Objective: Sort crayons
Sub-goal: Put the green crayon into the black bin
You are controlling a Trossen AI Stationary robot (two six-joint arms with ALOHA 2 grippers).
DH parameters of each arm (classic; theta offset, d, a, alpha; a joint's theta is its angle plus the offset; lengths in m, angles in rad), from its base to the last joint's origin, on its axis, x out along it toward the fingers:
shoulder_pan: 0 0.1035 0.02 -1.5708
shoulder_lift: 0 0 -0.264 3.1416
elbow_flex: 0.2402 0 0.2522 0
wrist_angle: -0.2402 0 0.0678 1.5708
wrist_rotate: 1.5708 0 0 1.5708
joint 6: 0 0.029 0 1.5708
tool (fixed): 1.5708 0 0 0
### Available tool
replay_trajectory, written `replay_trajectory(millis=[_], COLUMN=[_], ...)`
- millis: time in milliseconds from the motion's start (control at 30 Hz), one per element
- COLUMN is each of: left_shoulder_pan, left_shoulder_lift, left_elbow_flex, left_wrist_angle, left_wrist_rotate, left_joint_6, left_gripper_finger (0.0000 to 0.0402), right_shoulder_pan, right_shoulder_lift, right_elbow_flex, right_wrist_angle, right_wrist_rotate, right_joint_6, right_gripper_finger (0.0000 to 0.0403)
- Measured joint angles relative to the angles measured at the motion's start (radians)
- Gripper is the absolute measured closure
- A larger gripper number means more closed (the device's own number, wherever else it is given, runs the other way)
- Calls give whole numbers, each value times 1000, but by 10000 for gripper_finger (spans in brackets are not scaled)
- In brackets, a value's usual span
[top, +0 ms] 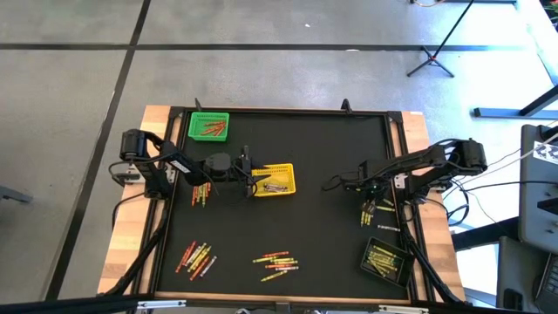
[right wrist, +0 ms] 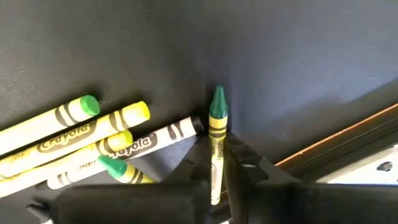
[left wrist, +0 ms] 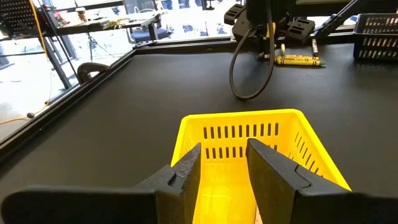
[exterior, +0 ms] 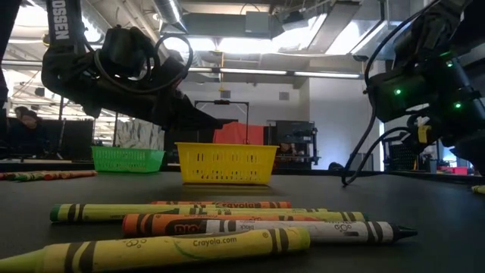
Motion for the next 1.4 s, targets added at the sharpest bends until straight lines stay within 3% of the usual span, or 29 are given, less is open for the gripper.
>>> replay_trajectory(millis=[267,633,1033,1400], left_shoulder_pan=[0,-1,-22,-180], left_shoulder_lift=[0,0,0,0], left_elbow_flex=[0,0,0,0], left_wrist_angle=[0,0,15,11], left_wrist_rotate=[0,2,5,8], left_joint_6=[-3,-3,-36,-58], left_gripper_finger=[287,287,287,287], right_shoulder_pan=[2,31,379,745], right_shoulder_lift=[4,0,-27,-28], right_elbow_flex=[22,211,409,481], right_wrist_angle=[-40,-199,-295,-209], right_wrist_rotate=[37,65,-17,-102], right_joint_6=[3,43,286,673], right_gripper_finger=[372,378,375,375])
